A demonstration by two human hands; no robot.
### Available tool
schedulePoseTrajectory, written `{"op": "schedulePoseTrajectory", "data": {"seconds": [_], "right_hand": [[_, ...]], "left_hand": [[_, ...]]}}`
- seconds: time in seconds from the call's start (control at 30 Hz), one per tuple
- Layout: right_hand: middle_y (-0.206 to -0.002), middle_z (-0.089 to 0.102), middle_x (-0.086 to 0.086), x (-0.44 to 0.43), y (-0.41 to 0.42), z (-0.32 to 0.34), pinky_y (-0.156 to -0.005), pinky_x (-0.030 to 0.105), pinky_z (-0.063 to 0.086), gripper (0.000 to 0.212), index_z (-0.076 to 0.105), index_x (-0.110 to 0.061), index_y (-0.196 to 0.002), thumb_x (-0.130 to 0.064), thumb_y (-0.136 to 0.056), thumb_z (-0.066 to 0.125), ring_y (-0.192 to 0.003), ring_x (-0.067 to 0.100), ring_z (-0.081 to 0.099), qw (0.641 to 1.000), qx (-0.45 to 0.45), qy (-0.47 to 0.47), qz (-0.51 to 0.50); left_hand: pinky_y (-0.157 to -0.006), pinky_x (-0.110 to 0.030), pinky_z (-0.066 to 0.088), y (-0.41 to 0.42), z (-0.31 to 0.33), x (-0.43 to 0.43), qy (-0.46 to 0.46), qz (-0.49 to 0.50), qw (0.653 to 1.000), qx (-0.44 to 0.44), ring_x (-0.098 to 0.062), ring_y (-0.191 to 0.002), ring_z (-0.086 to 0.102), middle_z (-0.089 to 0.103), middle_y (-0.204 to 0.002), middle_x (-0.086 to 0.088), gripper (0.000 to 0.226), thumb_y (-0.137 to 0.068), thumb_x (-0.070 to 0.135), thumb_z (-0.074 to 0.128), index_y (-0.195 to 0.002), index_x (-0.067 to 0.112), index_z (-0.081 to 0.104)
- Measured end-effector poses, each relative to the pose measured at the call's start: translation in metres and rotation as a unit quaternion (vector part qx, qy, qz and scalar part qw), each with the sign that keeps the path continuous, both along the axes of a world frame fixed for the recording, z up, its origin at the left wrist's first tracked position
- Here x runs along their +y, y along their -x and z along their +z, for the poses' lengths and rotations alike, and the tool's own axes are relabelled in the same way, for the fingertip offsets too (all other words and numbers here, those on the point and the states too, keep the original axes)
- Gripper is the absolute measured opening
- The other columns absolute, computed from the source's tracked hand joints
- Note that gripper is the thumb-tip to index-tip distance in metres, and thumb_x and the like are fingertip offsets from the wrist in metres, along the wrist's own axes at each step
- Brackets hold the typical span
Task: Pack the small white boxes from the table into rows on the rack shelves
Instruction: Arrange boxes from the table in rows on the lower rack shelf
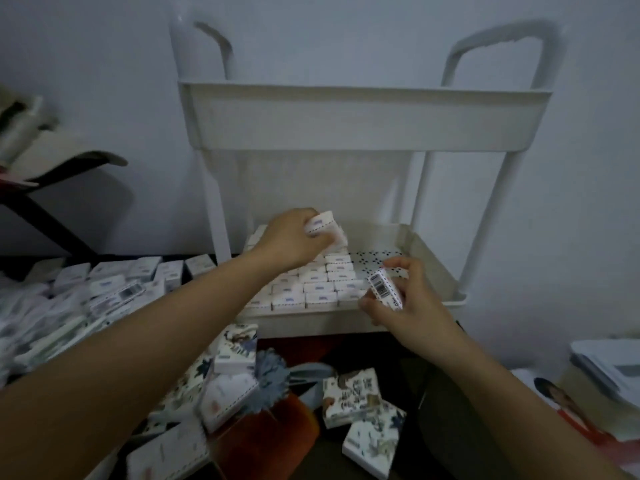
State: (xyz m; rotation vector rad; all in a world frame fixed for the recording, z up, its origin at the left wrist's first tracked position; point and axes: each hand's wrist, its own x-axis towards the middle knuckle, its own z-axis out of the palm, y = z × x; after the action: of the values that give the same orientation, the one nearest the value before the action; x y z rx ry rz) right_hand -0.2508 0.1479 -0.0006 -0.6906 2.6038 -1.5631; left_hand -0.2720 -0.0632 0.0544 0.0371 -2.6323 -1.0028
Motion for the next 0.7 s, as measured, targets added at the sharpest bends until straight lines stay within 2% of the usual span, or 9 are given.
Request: {"op": "schedulePoseTrajectory", "data": {"seconds": [0.07,0.17,0.23,0.33,0.4,0.47,0.53,0.6,0.7], "right_hand": [[-0.102,0.069,-0.007,-0.005,0.021,-0.001,-0.084,0.042,0.055,0.045,0.035,-0.037,-0.109,-0.042,-0.08,0.069,-0.086,0.01,0.069,1.0,-0.009,0.015,-0.003],[-0.096,0.07,-0.008,-0.015,0.049,0.0,-0.079,0.042,0.056,0.028,0.042,-0.039,-0.1,-0.045,-0.084,0.065,-0.083,0.008,0.069,0.999,0.005,0.022,-0.026],[-0.093,0.069,-0.009,-0.019,0.064,0.001,-0.073,0.033,0.057,0.019,0.048,-0.038,-0.098,-0.041,-0.087,0.064,-0.079,0.004,0.069,0.998,0.008,0.034,-0.043],[-0.093,0.066,-0.01,-0.022,0.083,0.004,-0.065,0.02,0.05,0.011,0.058,-0.034,-0.097,-0.04,-0.089,0.063,-0.078,0.006,0.064,0.997,0.029,0.032,-0.065],[-0.099,0.063,-0.005,-0.023,0.093,0.004,-0.058,0.007,0.042,0.018,0.064,-0.027,-0.105,-0.038,-0.091,0.062,-0.072,-0.003,0.058,0.996,0.057,-0.009,-0.07],[-0.099,0.059,-0.004,-0.023,0.103,0.004,-0.055,0.002,0.038,0.02,0.063,-0.022,-0.105,-0.036,-0.092,0.061,-0.066,-0.006,0.052,0.991,0.091,-0.05,-0.085],[-0.091,0.061,-0.012,-0.025,0.112,0.003,-0.057,0.005,0.042,0.012,0.059,-0.027,-0.098,-0.037,-0.092,0.06,-0.069,-0.006,0.055,0.988,0.11,-0.033,-0.104],[-0.085,0.064,-0.011,-0.028,0.125,0.001,-0.061,0.019,0.051,0.012,0.059,-0.026,-0.094,-0.038,-0.09,0.062,-0.071,0.001,0.061,0.985,0.112,0.008,-0.128],[-0.091,0.061,-0.017,-0.034,0.152,-0.004,-0.065,0.023,0.051,0.024,0.056,-0.031,-0.109,-0.037,-0.087,0.065,-0.082,0.002,0.061,0.984,0.099,0.035,-0.145]], "left_hand": [[-0.076,-0.025,0.039,0.031,0.004,-0.004,0.097,0.027,0.994,-0.028,-0.026,-0.106,0.059,0.063,-0.111,-0.005,0.03,-0.091,0.037,0.058,-0.109,0.014,0.062],[-0.085,-0.024,0.036,0.073,0.006,-0.01,0.123,0.031,0.989,-0.073,-0.025,-0.121,0.05,0.052,-0.136,-0.006,0.044,-0.093,0.036,0.055,-0.132,0.015,0.05],[-0.086,-0.025,0.038,0.092,0.005,-0.014,0.119,0.032,0.991,-0.051,-0.025,-0.119,0.052,0.053,-0.135,-0.006,0.043,-0.092,0.032,0.058,-0.132,0.018,0.048],[-0.077,-0.026,0.039,0.112,0.0,-0.016,0.106,0.022,0.994,-0.004,-0.03,-0.101,0.058,0.059,-0.122,-0.012,0.035,-0.091,0.026,0.058,-0.124,0.019,0.048],[-0.073,-0.027,0.04,0.122,-0.007,-0.017,0.119,-0.006,0.993,-0.013,-0.028,-0.089,0.057,0.061,-0.115,-0.013,0.031,-0.093,0.023,0.055,-0.123,0.018,0.047],[-0.072,-0.029,0.043,0.128,-0.015,-0.017,0.151,-0.026,0.987,-0.041,-0.025,-0.084,0.056,0.062,-0.111,-0.013,0.029,-0.095,0.024,0.052,-0.123,0.017,0.047],[-0.076,-0.03,0.045,0.133,-0.023,-0.017,0.182,-0.033,0.98,-0.068,-0.024,-0.091,0.057,0.062,-0.114,-0.01,0.03,-0.097,0.028,0.05,-0.124,0.016,0.049],[-0.082,-0.027,0.042,0.136,-0.03,-0.019,0.214,-0.041,0.972,-0.088,-0.023,-0.104,0.057,0.06,-0.121,-0.006,0.032,-0.097,0.03,0.051,-0.126,0.016,0.052],[-0.084,-0.023,0.036,0.138,-0.037,-0.023,0.266,-0.055,0.956,-0.115,-0.02,-0.115,0.052,0.056,-0.131,-0.002,0.037,-0.095,0.027,0.052,-0.131,0.017,0.054]]}}
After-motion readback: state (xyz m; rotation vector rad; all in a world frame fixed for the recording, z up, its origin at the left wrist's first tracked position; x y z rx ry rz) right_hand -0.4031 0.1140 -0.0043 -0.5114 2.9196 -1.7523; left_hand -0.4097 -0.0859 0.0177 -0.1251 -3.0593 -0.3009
